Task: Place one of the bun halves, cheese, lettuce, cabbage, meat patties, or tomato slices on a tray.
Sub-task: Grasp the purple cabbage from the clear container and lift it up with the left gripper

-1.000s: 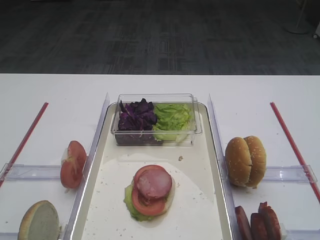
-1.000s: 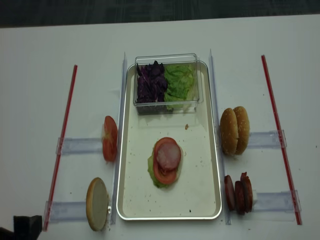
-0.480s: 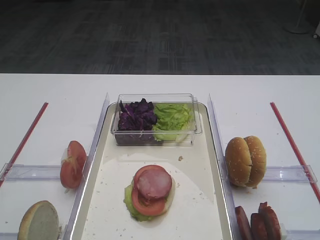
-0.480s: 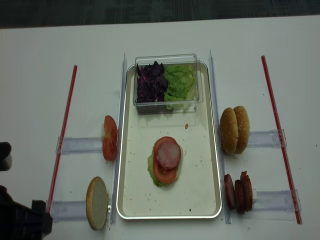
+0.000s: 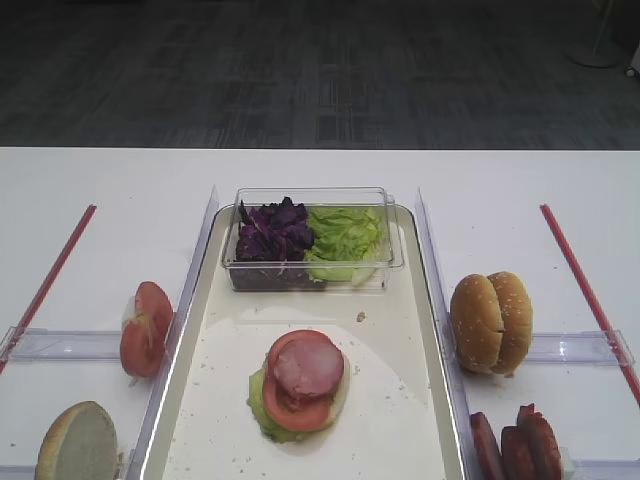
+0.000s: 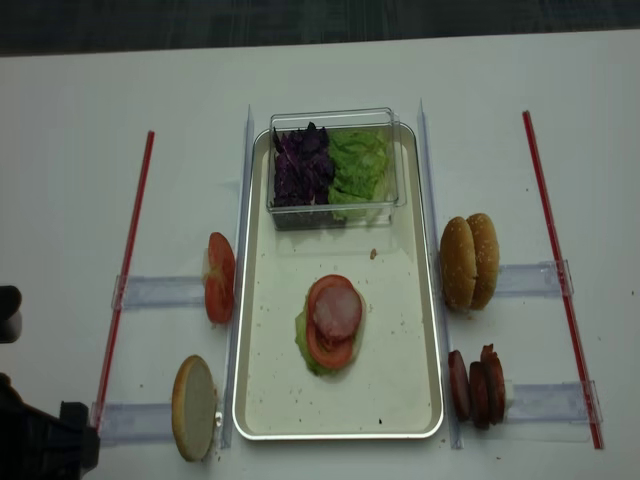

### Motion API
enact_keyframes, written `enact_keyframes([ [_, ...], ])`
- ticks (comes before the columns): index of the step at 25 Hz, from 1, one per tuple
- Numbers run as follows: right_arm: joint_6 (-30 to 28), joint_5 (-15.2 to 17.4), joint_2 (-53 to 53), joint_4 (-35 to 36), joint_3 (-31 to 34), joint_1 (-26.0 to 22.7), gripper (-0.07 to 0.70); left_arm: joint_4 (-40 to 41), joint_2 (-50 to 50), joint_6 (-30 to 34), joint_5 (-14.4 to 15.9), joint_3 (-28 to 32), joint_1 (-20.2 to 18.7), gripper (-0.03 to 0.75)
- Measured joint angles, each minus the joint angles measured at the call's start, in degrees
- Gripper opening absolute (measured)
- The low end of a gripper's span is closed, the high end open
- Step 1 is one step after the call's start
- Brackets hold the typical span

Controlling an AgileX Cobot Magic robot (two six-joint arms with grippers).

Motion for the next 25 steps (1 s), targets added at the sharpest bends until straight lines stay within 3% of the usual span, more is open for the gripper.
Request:
enact_keyframes([
  [5,0.0,0.0,0.0,0.0,0.0,0.0,0.692,1.6,1.3,-0.7,0.0,-1.1,0.0,0.618],
  [10,0.0,0.0,0.0,0.0,0.0,0.0,0.692,2.3,11.2,-1.1,0.0,-6.9,0.0,0.618],
  [25,0.0,0.0,0.0,0.0,0.0,0.0,0.692,2.5,48.0,0.4,-4.0,-38.4,0.0,0.618],
])
